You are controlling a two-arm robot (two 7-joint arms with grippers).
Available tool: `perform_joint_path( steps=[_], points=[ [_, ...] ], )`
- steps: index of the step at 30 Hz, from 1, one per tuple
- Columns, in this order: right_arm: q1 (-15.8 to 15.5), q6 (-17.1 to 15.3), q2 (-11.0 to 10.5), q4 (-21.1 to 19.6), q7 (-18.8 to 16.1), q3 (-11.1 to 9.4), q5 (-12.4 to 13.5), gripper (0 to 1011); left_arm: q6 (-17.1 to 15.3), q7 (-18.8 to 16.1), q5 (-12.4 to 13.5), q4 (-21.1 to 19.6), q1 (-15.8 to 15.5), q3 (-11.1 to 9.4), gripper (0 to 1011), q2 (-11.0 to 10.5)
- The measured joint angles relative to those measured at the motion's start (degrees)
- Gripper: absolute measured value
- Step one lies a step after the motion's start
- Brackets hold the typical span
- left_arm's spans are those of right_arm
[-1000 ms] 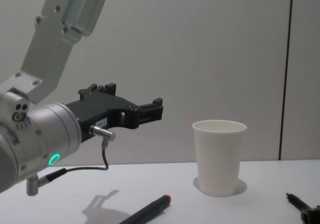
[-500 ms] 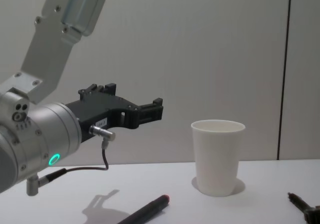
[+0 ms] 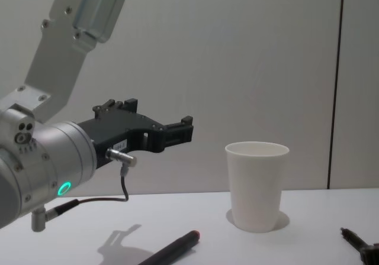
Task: Place the pen into the pen holder.
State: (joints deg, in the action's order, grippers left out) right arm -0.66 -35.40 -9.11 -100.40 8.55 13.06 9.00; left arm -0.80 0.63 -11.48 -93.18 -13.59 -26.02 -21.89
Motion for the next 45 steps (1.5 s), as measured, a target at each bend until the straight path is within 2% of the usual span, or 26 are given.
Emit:
perform_joint_path(
  steps=[7, 15, 28, 30, 34, 45],
  points=[
    [-0.09, 1.86, -0.32, 0.21, -1.46, 0.11, -1.25, 133, 0.0, 0.0, 0.0, 0.0, 0.0, 0.0, 1001, 0.0],
    [0.12, 6.31, -0.89, 0.17, -3.99, 0.28, -3.55, 133, 0.0, 0.0, 0.0, 0.0, 0.0, 0.0, 1001, 0.0],
    [0.88, 15.89, -1.87, -0.12, -8.35, 0.38, -7.61, 133, 0.0, 0.0, 0.0, 0.0, 0.0, 0.0, 1001, 0.0],
    [1.18, 18.62, -2.1, -0.14, -9.48, 0.35, -8.52, 133, 0.0, 0.0, 0.0, 0.0, 0.0, 0.0, 1001, 0.0],
    [1.56, 20.96, -2.33, -0.14, -10.44, 0.29, -9.25, 133, 0.0, 0.0, 0.0, 0.0, 0.0, 0.0, 1001, 0.0],
    [4.05, 31.01, -2.78, 1.16, -14.76, -0.08, -11.8, 132, 0.0, 0.0, 0.0, 0.0, 0.0, 0.0, 1001, 0.0]
  ],
)
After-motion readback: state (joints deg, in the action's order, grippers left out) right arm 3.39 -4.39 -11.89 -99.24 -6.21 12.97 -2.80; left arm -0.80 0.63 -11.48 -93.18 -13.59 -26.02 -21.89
